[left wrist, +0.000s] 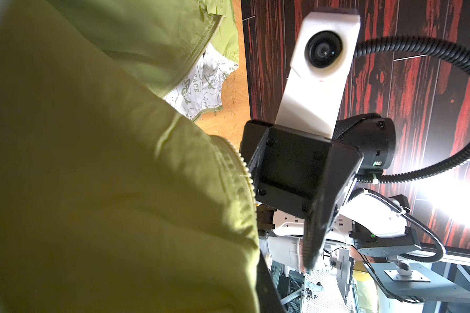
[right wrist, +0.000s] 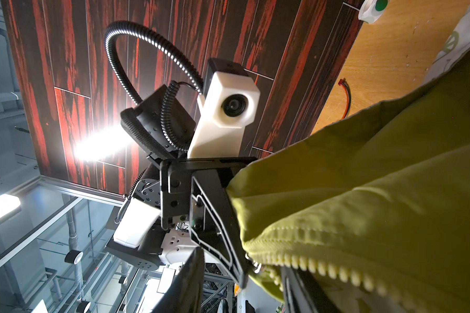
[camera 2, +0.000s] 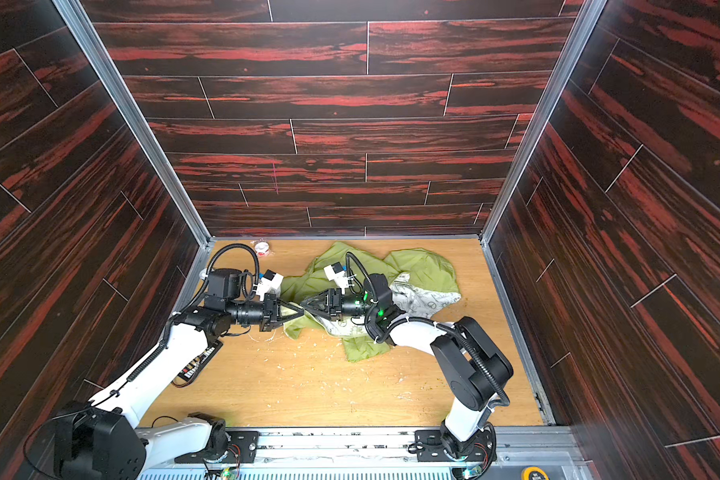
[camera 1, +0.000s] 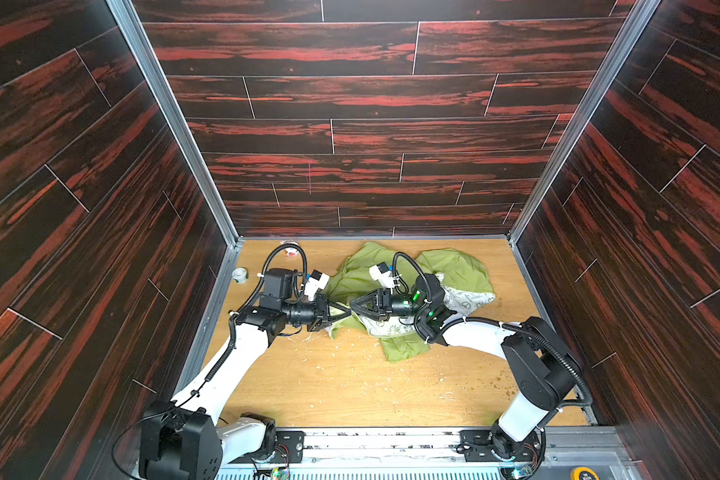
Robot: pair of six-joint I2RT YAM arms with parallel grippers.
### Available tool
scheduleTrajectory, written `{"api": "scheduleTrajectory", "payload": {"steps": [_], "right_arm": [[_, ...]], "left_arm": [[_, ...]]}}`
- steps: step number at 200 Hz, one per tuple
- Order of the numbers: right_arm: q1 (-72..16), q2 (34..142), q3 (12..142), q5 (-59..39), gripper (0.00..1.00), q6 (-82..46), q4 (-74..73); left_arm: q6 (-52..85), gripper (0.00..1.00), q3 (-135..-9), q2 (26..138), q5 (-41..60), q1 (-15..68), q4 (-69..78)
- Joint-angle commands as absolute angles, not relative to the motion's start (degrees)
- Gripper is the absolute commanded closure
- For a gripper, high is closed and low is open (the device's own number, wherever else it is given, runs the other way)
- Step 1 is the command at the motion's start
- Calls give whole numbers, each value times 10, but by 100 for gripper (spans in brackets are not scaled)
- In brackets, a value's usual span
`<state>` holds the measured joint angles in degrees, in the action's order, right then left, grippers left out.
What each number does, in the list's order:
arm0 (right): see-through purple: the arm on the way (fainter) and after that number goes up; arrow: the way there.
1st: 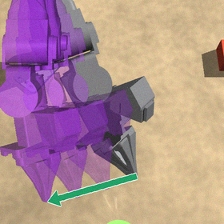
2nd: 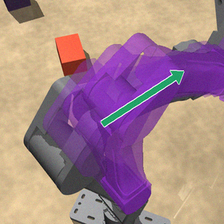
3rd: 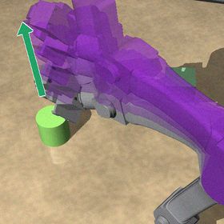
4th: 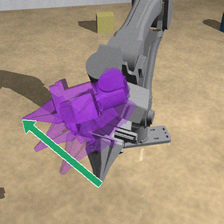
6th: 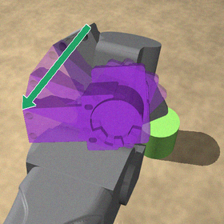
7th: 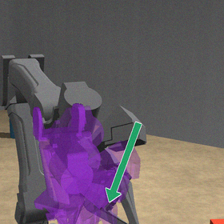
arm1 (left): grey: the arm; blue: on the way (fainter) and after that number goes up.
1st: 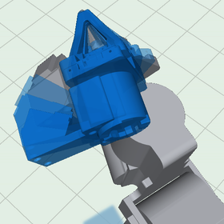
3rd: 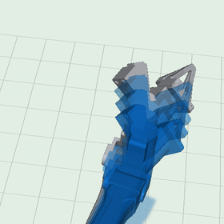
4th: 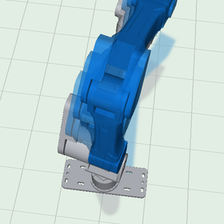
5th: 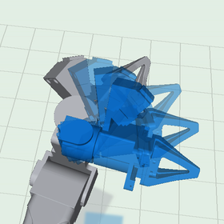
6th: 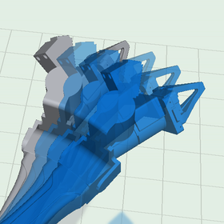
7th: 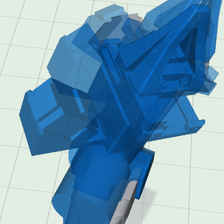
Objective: Zip up the jacket
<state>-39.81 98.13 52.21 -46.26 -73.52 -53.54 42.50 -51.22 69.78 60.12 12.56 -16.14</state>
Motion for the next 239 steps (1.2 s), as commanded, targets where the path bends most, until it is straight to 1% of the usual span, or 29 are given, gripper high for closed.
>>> {"api": "scheduleTrajectory", "payload": {"steps": [1,37,45,66,92,110,162,213,239], "right_arm": [[-398,947,518,-468,53,-737,-564],[-395,945,505,-464,53,-740,-568],[-395,946,503,-463,51,-739,-566],[-392,958,505,-458,39,-733,-558],[-391,988,526,-460,32,-742,-577],[-392,1012,544,-460,30,-756,-600],[-392,1067,588,-464,27,-781,-648],[-391,1130,603,-463,28,-860,-787],[-391,1139,592,-458,29,-889,-854]], "left_arm": [[423,100,-527,699,605,125,-154],[425,100,-529,698,608,126,-155],[426,100,-530,698,609,126,-155],[430,100,-532,696,614,126,-155],[438,100,-535,694,622,126,-154],[444,100,-535,693,626,126,-151],[466,100,-533,700,641,126,-131],[482,100,-541,717,647,127,-115],[483,100,-551,728,645,127,-113]]}}
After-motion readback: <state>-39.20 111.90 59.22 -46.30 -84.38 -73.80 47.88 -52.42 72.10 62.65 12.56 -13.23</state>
